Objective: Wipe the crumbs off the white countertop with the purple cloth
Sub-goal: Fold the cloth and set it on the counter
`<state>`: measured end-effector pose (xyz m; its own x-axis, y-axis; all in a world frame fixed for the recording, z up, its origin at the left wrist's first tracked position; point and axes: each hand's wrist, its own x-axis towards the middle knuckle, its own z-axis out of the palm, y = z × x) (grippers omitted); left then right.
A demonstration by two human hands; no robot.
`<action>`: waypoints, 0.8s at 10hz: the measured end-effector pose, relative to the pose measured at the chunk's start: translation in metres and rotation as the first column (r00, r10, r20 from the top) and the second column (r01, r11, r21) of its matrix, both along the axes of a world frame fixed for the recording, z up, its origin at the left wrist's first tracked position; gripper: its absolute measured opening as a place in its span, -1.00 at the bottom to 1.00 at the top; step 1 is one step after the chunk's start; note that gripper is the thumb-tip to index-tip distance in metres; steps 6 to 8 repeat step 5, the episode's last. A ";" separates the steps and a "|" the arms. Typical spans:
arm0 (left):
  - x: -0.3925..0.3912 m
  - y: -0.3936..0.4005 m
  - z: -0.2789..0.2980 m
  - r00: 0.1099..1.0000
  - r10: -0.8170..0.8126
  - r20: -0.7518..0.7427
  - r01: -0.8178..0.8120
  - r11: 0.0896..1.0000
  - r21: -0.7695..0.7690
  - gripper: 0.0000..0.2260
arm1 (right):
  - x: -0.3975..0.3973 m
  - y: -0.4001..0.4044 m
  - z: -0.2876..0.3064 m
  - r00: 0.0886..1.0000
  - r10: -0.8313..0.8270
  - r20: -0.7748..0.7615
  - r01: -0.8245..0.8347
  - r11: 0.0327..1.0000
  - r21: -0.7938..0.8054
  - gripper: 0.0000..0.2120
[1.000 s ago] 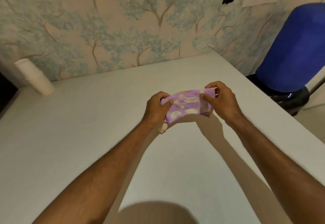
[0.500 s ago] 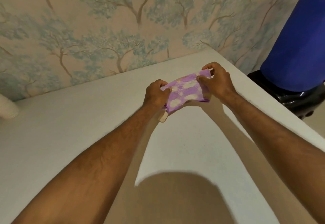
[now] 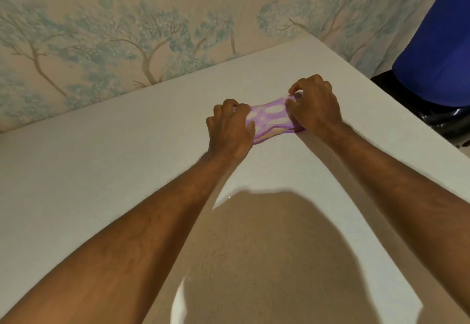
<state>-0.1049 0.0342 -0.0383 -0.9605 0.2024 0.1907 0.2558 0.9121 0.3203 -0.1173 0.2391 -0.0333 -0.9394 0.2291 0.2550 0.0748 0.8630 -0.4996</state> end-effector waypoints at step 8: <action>0.027 -0.024 0.000 0.996 -0.089 -0.015 0.088 0.994 -0.069 -0.57 | 0.030 -0.015 -0.002 0.999 0.038 -0.037 -0.033 0.993 0.115 -0.64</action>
